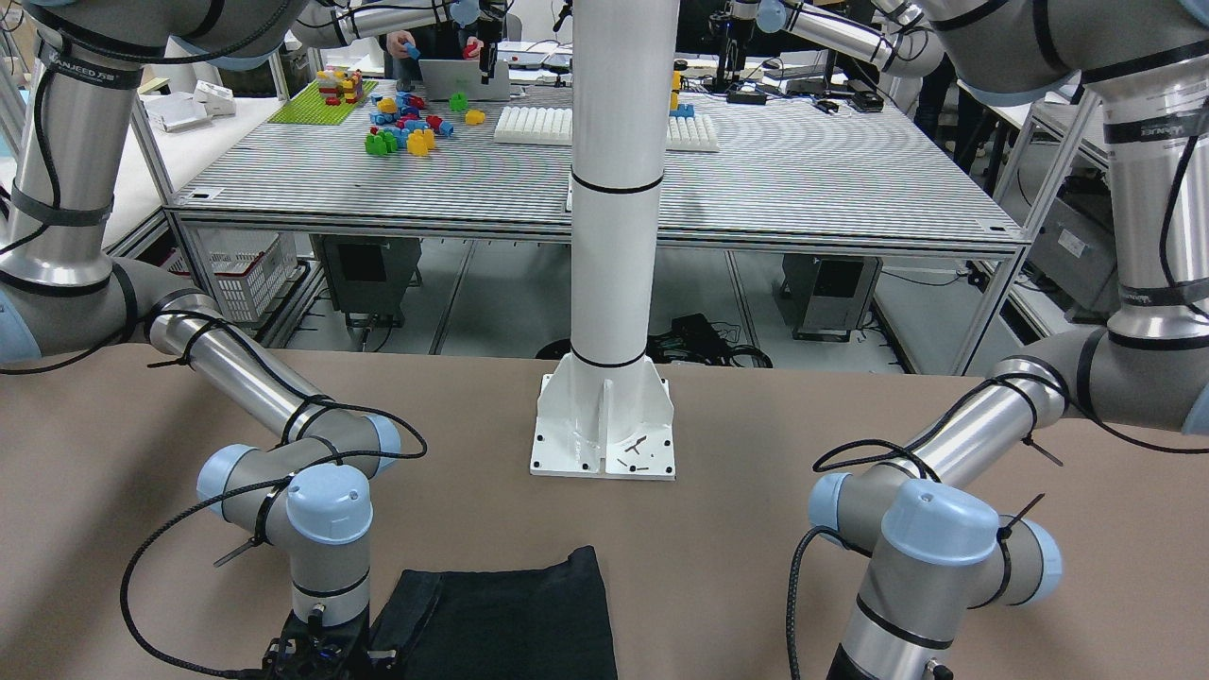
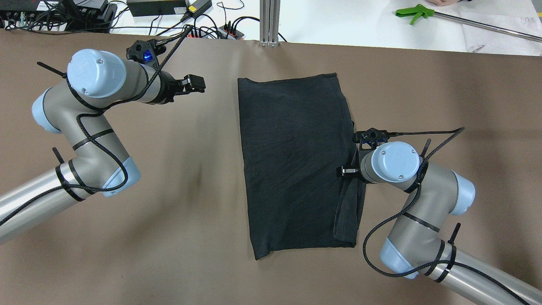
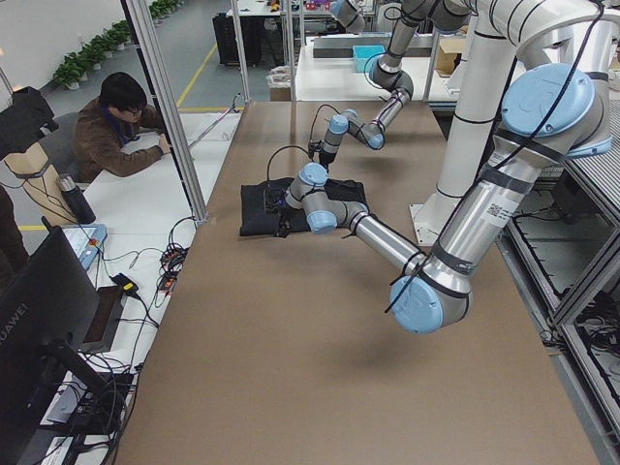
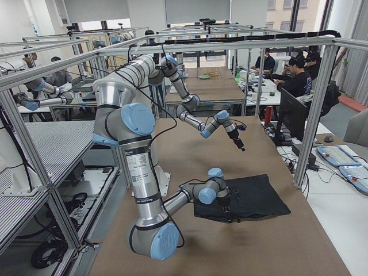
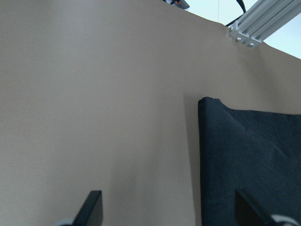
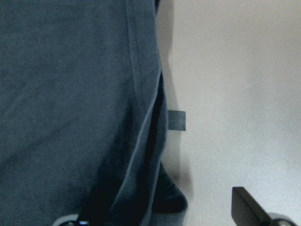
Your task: Fold clothes
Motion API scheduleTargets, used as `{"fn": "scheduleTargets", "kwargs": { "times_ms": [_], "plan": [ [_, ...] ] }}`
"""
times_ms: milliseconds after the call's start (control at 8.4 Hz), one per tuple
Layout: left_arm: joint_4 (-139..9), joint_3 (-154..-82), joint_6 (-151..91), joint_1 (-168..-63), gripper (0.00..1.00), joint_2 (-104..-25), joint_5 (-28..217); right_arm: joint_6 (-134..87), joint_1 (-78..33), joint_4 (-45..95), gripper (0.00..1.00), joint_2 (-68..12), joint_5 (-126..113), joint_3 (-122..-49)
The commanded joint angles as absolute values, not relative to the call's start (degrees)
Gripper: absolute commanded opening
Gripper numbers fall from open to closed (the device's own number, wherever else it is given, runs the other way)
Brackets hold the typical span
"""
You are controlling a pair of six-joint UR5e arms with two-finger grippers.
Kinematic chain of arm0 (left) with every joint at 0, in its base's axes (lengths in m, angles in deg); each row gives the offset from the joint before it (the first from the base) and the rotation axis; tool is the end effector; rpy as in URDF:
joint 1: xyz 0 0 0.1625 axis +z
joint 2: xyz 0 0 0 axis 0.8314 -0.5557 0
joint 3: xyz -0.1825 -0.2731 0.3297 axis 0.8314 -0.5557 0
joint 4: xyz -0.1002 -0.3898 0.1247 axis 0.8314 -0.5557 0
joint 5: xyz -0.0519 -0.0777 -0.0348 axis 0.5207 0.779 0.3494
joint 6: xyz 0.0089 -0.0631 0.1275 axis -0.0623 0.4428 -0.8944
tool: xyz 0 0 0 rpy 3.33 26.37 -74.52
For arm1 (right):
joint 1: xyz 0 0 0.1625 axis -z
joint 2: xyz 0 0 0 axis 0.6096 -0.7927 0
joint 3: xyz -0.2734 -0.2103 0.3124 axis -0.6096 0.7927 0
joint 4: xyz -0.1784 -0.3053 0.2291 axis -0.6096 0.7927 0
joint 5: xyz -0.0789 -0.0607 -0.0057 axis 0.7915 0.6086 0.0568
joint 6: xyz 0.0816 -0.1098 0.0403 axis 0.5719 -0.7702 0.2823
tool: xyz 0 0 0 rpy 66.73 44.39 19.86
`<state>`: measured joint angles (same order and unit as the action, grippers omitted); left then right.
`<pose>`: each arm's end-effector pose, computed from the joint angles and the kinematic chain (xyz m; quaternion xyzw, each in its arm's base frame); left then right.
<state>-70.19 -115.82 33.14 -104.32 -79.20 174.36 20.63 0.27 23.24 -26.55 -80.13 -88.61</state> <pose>0.4337 -0.6394 0.2974 0.1930 0.5040 -0.2071 0.8160 -0.4810 -0.5133 0.4525 0.1529 -0.3285 0.0421 0.9311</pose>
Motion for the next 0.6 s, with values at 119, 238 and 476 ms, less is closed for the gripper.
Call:
{"fn": "scheduleTargets", "kwargs": {
  "times_ms": [119,238,476],
  "plan": [
    [-70.2,-115.7,33.1,-104.3,1.0,-79.3,174.4,14.9,-1.6,21.8,0.94,-32.6,-80.4,-90.1],
    [-70.2,-115.4,33.1,-104.3,1.0,-79.3,174.4,10.9,-2.1,20.6,0.94,-36.7,-80.7,-93.9],
    [-70.2,-115.3,33.0,-104.3,1.0,-79.4,174.4,8.6,-2.5,21.6,0.94,-39.8,-81.2,-102.8]
  ]
}}
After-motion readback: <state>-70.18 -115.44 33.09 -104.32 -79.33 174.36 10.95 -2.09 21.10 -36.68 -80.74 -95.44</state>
